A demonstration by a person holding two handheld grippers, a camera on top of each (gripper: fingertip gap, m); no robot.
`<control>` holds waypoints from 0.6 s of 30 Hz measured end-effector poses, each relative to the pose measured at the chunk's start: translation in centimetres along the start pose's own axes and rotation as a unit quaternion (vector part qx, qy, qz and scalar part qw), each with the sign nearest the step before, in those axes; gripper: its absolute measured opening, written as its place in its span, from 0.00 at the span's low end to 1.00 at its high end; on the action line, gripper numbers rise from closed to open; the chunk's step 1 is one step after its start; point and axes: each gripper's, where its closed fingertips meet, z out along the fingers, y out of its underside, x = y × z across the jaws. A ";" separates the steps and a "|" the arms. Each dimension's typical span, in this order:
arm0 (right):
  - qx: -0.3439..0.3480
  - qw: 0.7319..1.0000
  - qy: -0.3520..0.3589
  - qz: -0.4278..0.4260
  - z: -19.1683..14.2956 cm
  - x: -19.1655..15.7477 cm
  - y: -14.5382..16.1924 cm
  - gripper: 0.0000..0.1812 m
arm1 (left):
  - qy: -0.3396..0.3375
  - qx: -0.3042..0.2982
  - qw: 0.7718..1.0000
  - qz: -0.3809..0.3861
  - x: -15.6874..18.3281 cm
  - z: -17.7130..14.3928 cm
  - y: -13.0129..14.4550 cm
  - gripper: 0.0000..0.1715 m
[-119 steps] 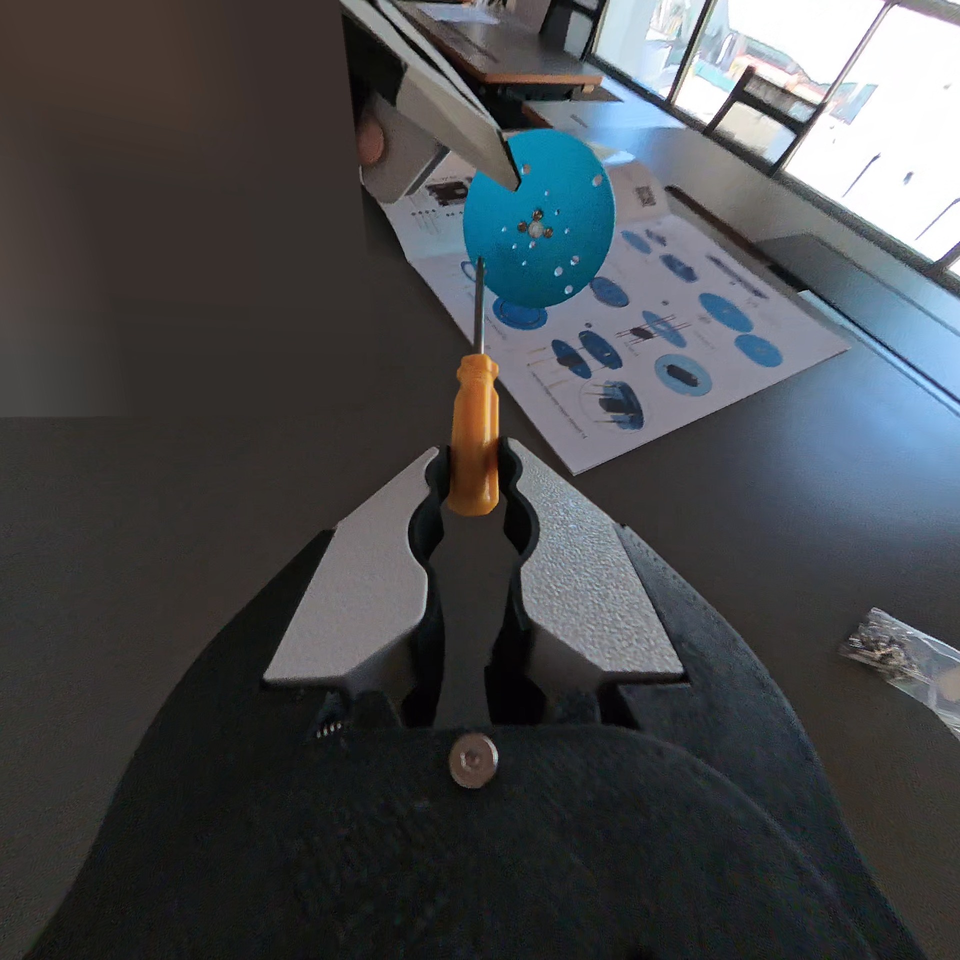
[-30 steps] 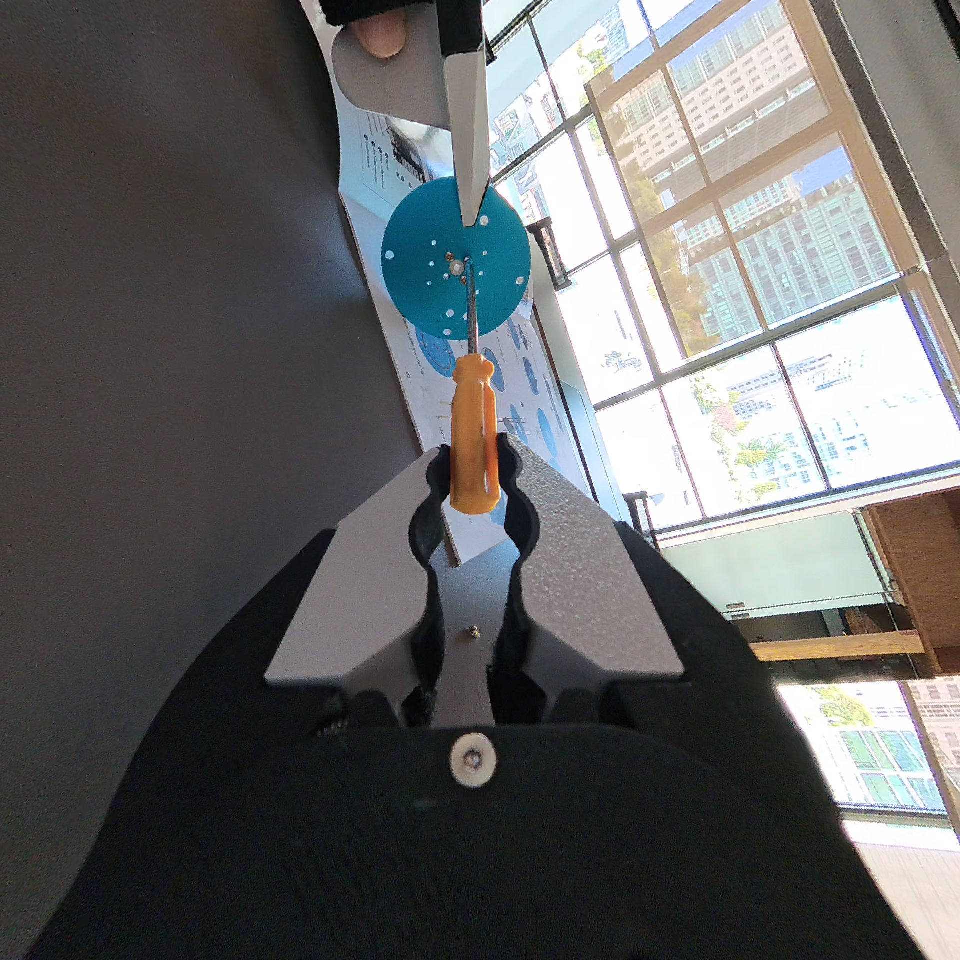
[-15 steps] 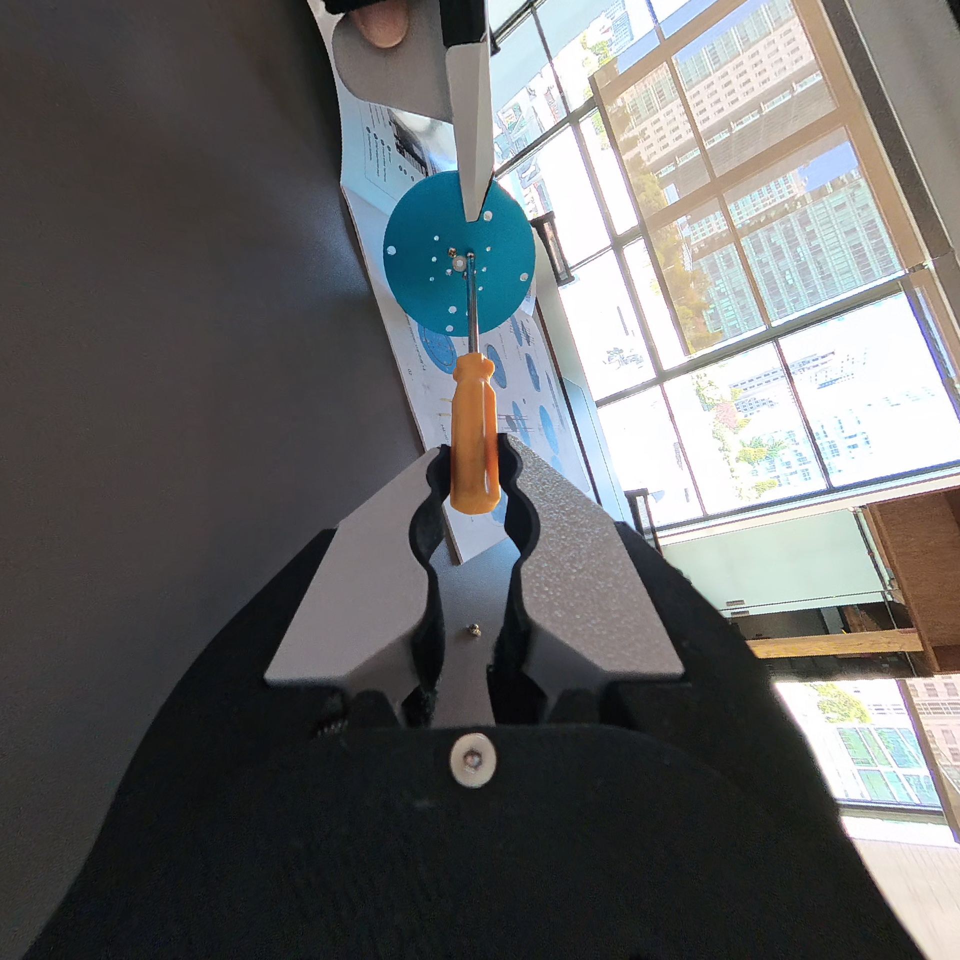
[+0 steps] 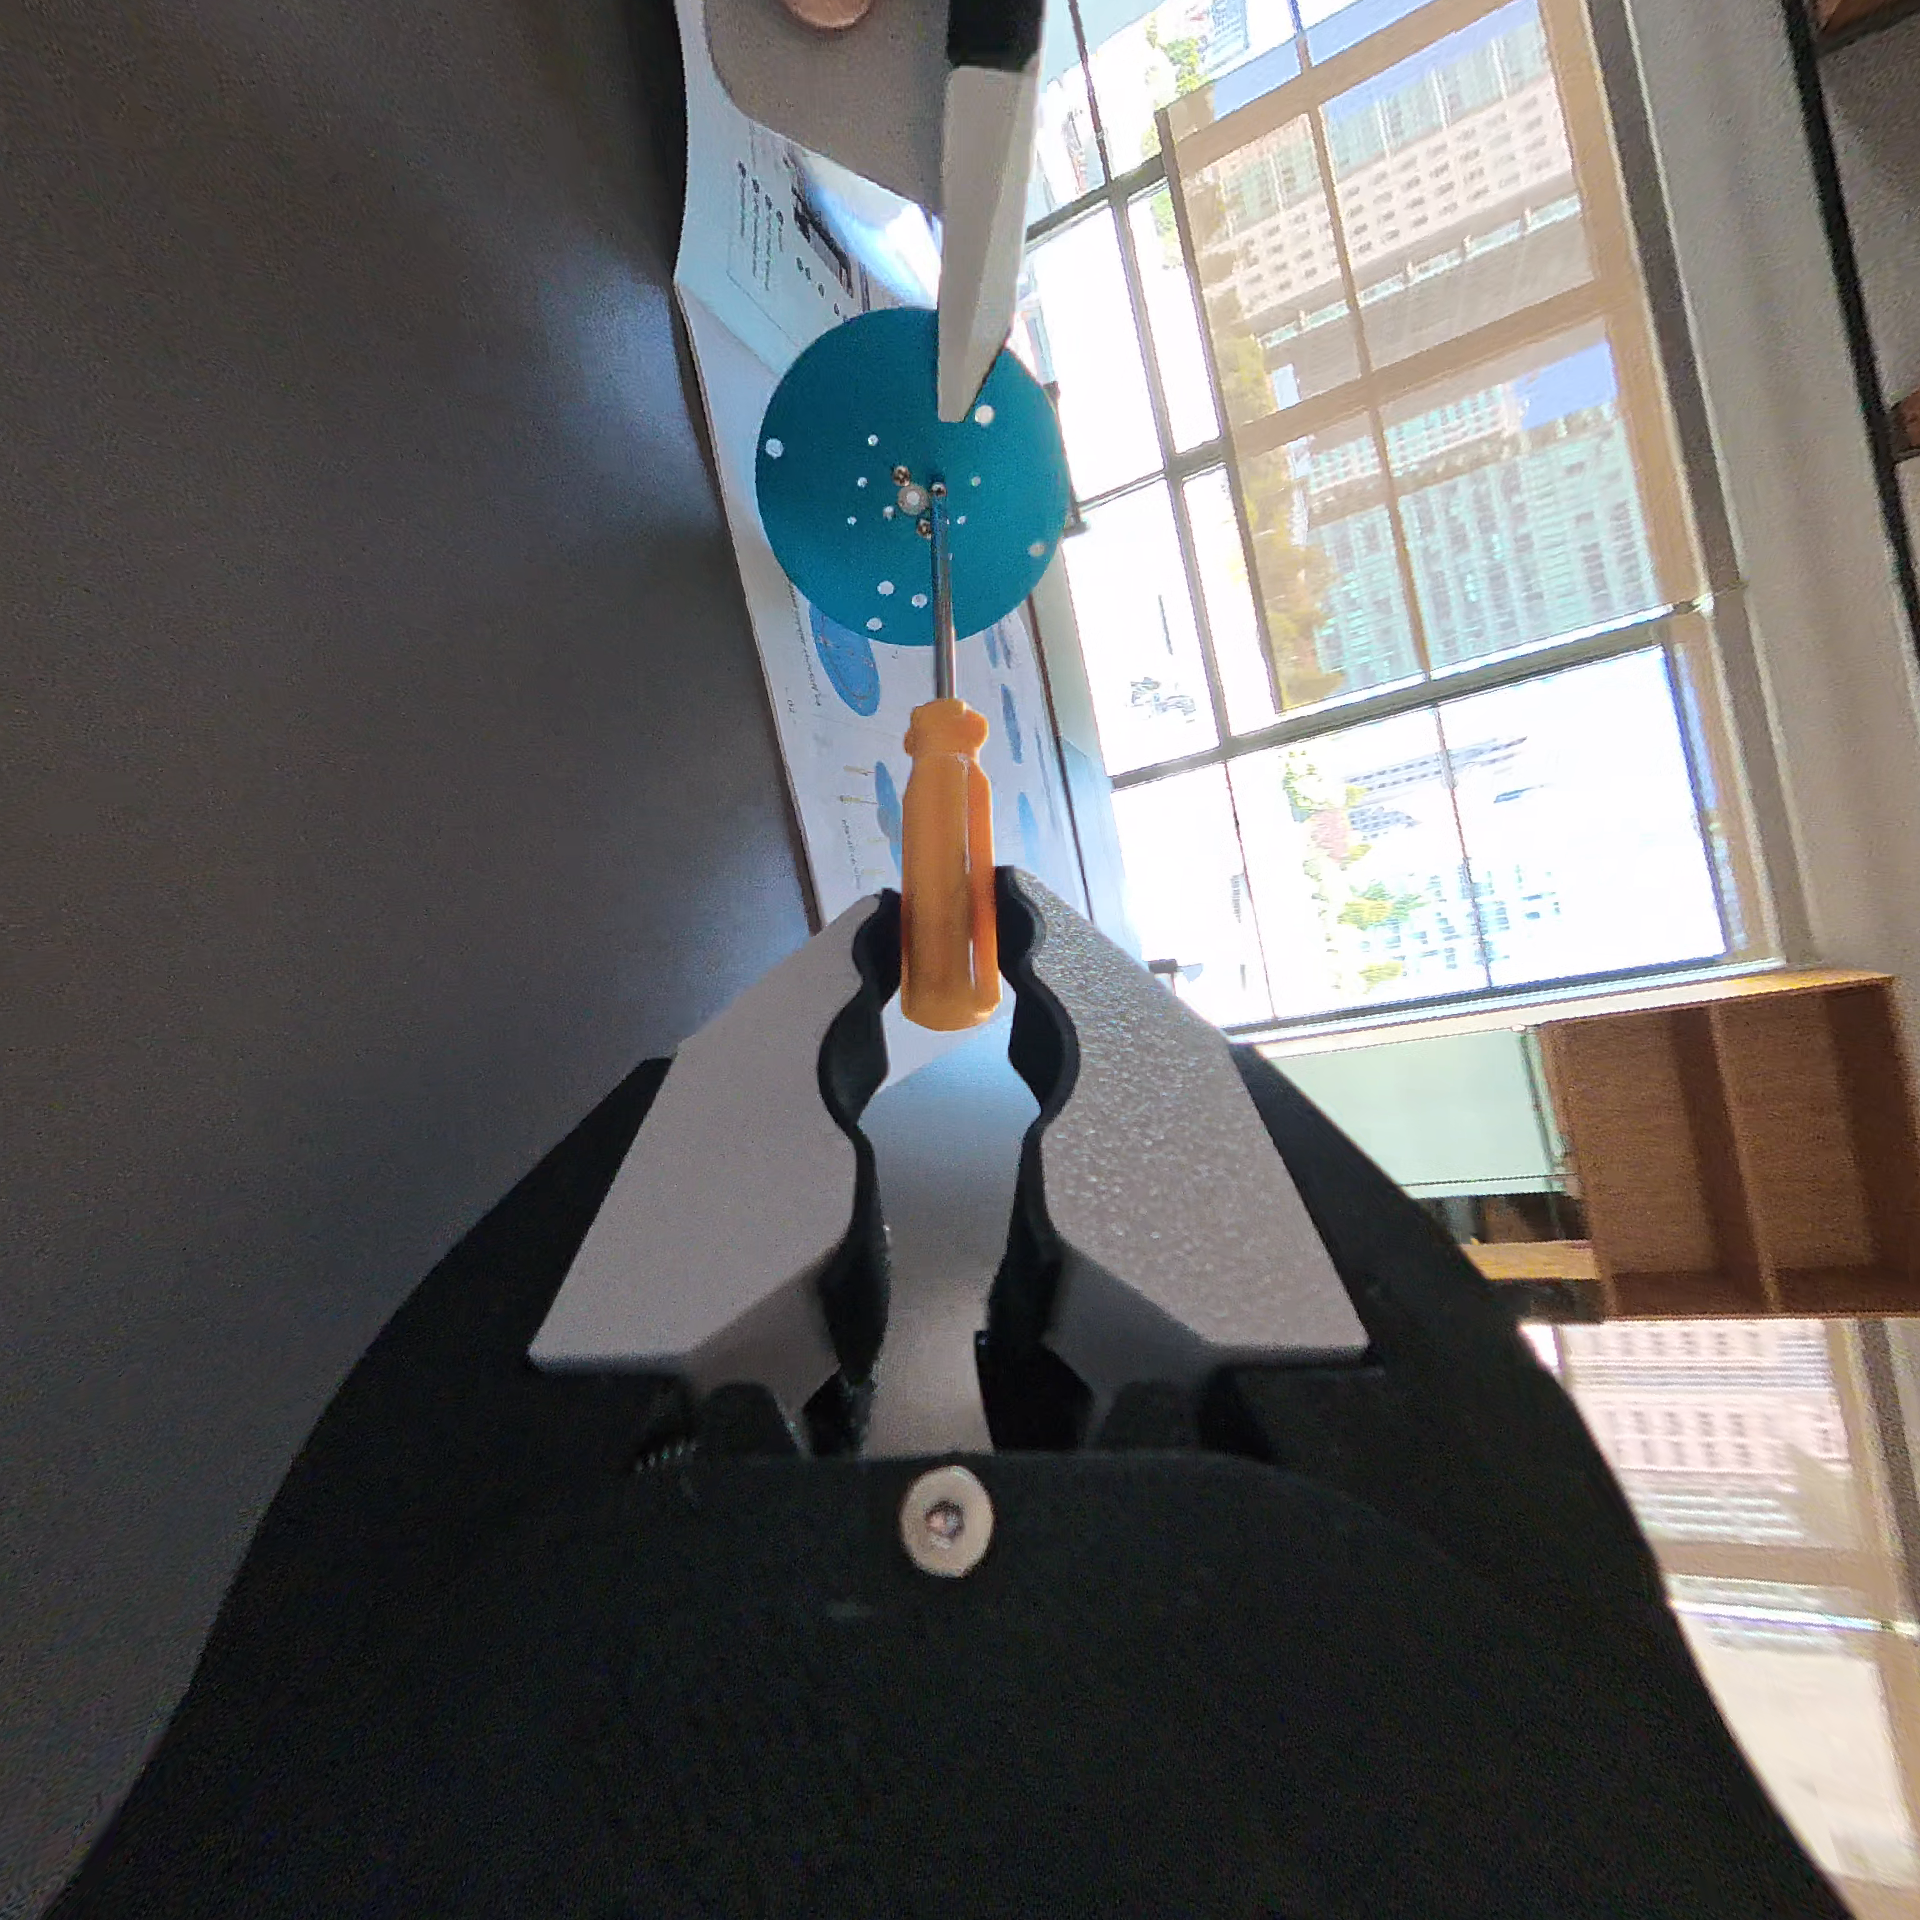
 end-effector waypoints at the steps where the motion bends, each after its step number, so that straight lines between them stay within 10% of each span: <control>1: -0.003 1.000 0.006 -0.017 -0.1 0.0 -0.1 0.09 | -0.003 -0.001 1.000 0.004 0.0 0.0 0.0 0.00; 18: -0.010 0.966 0.086 -0.245 -0.8 0.4 -1.9 0.09 | -0.011 -0.027 1.000 0.011 0.2 -0.1 0.1 0.00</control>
